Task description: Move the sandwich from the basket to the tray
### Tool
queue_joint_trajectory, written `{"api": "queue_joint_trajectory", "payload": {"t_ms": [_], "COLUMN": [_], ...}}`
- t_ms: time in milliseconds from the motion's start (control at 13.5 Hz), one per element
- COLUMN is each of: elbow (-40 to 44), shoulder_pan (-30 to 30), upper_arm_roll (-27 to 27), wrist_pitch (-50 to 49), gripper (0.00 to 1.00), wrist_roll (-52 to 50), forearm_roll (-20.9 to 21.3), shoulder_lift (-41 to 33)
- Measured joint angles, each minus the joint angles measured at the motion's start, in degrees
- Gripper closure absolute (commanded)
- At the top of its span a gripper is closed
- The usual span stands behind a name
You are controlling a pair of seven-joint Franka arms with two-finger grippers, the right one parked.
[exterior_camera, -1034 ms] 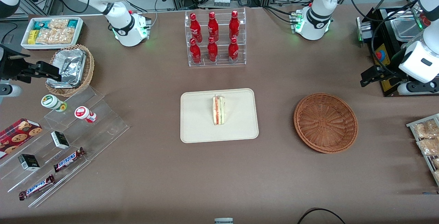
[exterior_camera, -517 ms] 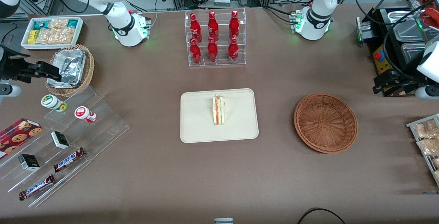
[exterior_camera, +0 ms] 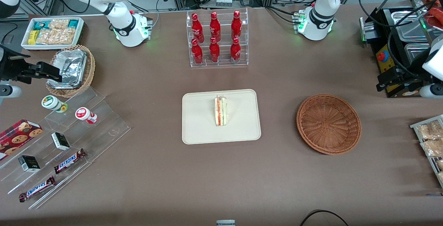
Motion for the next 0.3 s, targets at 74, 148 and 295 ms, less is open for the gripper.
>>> {"api": "queue_joint_trajectory", "payload": {"t_ms": [74,148,295], "elbow": [-0.9,-1.3,-1.5], "shoulder_pan": [0.0,0.0,-0.7], "upper_arm_roll": [0.2,0.2,0.2], "wrist_pitch": [0.0,0.0,0.0], "gripper": [0.00,0.00,0.00], "wrist_roll": [0.5,1.0,1.2], "forearm_roll": [0.0,0.0,1.1], "shoulder_lift": [-0.9,-1.3,-1.4]}}
